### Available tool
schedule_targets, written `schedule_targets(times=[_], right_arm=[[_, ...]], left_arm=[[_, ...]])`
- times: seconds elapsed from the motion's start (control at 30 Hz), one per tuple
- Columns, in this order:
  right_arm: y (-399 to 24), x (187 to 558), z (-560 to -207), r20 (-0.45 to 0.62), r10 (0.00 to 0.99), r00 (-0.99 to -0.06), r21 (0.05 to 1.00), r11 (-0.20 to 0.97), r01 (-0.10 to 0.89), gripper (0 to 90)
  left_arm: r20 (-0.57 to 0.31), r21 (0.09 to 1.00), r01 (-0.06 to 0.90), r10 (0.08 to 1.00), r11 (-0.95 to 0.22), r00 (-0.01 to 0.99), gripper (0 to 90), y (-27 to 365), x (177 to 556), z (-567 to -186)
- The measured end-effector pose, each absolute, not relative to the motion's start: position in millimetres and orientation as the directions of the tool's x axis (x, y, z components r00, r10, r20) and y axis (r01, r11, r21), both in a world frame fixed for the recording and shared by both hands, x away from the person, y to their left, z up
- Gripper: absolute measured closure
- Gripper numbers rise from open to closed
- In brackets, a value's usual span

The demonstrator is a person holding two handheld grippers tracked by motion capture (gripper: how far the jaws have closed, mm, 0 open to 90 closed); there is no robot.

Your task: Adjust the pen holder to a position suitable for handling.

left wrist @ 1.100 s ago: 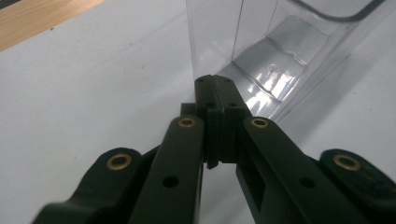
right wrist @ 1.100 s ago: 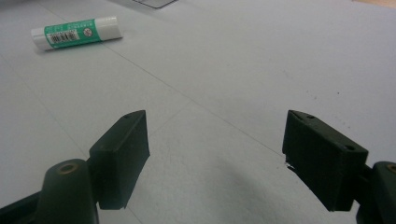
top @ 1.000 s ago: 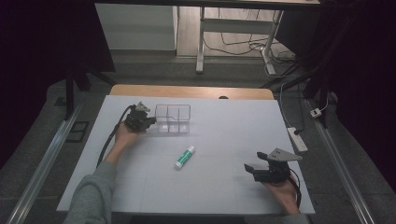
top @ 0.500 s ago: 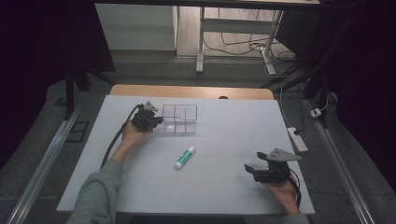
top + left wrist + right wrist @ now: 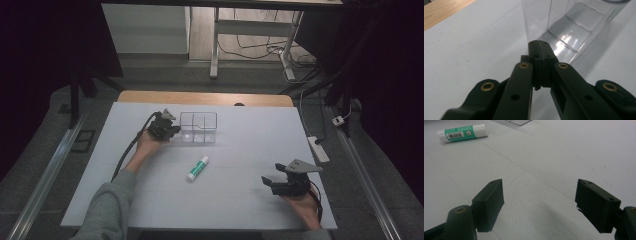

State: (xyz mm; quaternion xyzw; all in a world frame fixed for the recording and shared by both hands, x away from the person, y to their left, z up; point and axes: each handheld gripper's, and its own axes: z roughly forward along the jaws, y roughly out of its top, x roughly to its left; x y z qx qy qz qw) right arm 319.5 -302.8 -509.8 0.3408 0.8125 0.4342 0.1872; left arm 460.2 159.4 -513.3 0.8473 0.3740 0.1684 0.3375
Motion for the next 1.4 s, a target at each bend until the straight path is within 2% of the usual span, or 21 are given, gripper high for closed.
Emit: schedule_targets(times=[0.53, 0.67, 0.73, 0.77, 0.83, 0.87, 0.9, 0.93, 1.13, 1.23, 1.4], right_arm=[[-305.5, 318.3, -508.8, 0.0, 0.717, -0.697, 0.834, 0.385, 0.395, 22.0], [-305.6, 318.2, -508.8, 0.005, 0.715, -0.699, 0.837, 0.38, 0.394, 22.0], [-305.5, 318.2, -508.6, 0.004, 0.714, -0.7, 0.838, 0.379, 0.392, 22.1], [-305.5, 318.2, -508.6, 0.004, 0.714, -0.7, 0.838, 0.379, 0.392, 22.1], [-305.6, 319.1, -508.8, 0.006, 0.712, -0.702, 0.842, 0.375, 0.388, 22.2], [-305.6, 319.1, -508.8, 0.006, 0.712, -0.702, 0.842, 0.375, 0.388, 22.2], [-305.7, 319.7, -508.8, 0.006, 0.709, -0.705, 0.84, 0.379, 0.389, 22.2], [-305.7, 319.7, -508.8, 0.006, 0.709, -0.705, 0.84, 0.379, 0.389, 22.2], [-305.1, 321.7, -508.9, 0.012, 0.708, -0.706, 0.845, 0.37, 0.385, 22.3], [-305.1, 323.0, -508.7, 0.013, 0.706, -0.708, 0.843, 0.373, 0.387, 22.3], [-304.6, 325.1, -508.8, 0.012, 0.707, -0.707, 0.845, 0.371, 0.386, 22.4]], left_arm=[[0.051, 0.696, 0.514, 0.749, -0.501, 0.66, 87.5, 163.4, 456.3, -506.7], [0.013, 0.701, 0.536, 0.759, -0.471, 0.651, 85.5, 169.5, 451.8, -500.2], [0.019, 0.698, 0.535, 0.759, -0.476, 0.651, 77.1, 171.1, 447.6, -497.2], [0.022, 0.694, 0.537, 0.76, -0.479, 0.649, 77.1, 171.9, 445.4, -496.0], [0.018, 0.691, 0.542, 0.761, -0.478, 0.648, 68.2, 174.8, 440.4, -493.2], [0.014, 0.692, 0.545, 0.764, -0.473, 0.646, 68.2, 176.3, 437.8, -492.0], [0.013, 0.691, 0.546, 0.763, -0.474, 0.646, 62.7, 177.9, 435.2, -490.6], [0.006, 0.693, 0.549, 0.765, -0.467, 0.644, 62.7, 178.9, 432.8, -489.4], [-0.043, 0.696, 0.562, 0.755, -0.447, 0.654, 48.0, 180.6, 421.4, -478.8], [-0.057, 0.698, 0.561, 0.746, -0.445, 0.663, 44.7, 180.7, 416.3, -473.0], [-0.1, 0.696, 0.565, 0.72, -0.443, 0.687, 34.0, 180.9, 408.7, -464.0]])
